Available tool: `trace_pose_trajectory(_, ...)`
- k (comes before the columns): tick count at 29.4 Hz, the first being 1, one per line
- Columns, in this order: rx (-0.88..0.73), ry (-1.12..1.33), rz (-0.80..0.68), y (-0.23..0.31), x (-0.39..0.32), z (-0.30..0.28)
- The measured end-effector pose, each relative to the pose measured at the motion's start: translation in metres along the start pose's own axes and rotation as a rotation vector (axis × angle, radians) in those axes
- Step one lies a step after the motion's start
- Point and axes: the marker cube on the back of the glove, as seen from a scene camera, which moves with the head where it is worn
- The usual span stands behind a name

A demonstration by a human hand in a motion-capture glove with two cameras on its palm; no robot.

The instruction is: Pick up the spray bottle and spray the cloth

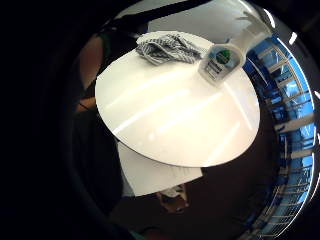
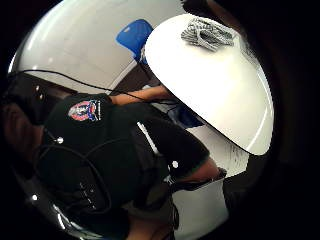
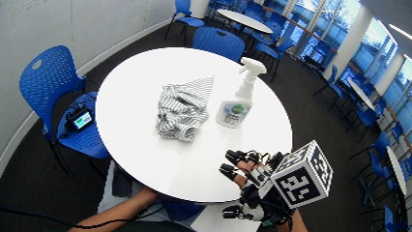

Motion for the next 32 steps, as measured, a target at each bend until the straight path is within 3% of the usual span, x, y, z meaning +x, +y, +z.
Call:
trace_pose_trajectory(15,-0.094,0.001,-0.043,-0.018,-0.003,0.012)
trace_pose_trajectory(32,-0.066,0.032,0.000,-0.040,0.016,0.022)
